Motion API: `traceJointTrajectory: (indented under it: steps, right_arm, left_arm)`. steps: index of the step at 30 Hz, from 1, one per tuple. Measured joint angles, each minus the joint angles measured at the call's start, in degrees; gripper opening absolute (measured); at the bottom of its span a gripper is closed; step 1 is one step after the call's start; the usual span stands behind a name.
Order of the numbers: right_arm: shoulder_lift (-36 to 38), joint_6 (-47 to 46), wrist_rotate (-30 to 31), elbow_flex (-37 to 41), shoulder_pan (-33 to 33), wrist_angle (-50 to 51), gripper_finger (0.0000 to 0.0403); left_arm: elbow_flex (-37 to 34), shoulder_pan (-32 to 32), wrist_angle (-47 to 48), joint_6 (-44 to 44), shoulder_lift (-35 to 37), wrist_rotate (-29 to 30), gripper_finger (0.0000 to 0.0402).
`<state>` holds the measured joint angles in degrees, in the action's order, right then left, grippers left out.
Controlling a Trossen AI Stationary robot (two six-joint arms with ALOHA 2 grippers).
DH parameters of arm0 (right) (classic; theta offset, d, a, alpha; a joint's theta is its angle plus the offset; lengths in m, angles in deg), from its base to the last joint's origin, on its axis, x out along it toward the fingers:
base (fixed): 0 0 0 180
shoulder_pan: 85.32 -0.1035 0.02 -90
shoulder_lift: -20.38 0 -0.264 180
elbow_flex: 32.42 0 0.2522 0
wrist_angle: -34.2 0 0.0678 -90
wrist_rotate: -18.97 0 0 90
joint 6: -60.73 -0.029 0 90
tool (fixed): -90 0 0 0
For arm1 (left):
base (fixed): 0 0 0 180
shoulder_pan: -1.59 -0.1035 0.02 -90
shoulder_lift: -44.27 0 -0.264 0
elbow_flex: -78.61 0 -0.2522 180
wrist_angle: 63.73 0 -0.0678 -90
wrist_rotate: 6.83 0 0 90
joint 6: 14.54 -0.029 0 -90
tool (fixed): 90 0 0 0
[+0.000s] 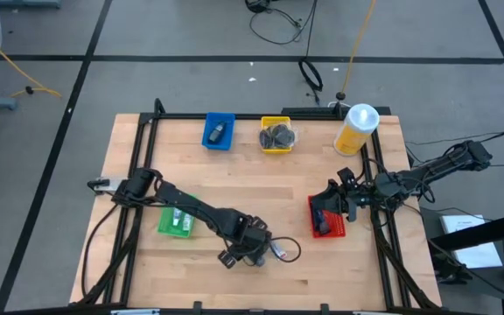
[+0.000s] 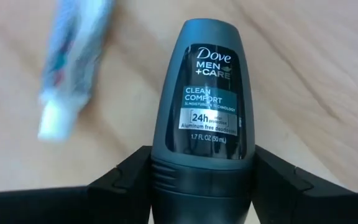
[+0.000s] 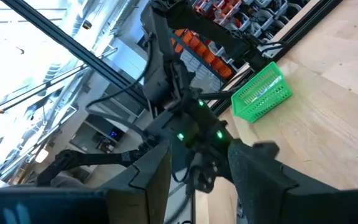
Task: Pick & Place Travel size toiletries
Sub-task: Put the gray deodorant into the blue bin
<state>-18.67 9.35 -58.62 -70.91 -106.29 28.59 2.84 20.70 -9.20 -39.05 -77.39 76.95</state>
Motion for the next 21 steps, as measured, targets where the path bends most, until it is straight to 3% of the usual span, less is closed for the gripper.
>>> traceJointTrajectory:
  steps: [10, 14, 21]
  right_arm:
    - [-0.1, -0.2, -0.1, 0.0, 0.0, 0.7, 0.0150]
    - [-0.2, -0.1, -0.1, 0.0, 0.0, 0.7, 0.0150]
    - [-0.5, -0.3, 0.0, 0.0, 0.0, 0.4, 0.0150]
  left_arm:
    - [0.0, 0.1, 10.0, 17.7, 7.9, 9.2, 0.0198]
    - [-1.3, 0.0, 9.9, 22.6, 12.0, 11.8, 0.0198]
    - [-14.2, -1.8, 9.2, 33.6, 24.2, 17.9, 0.0198]
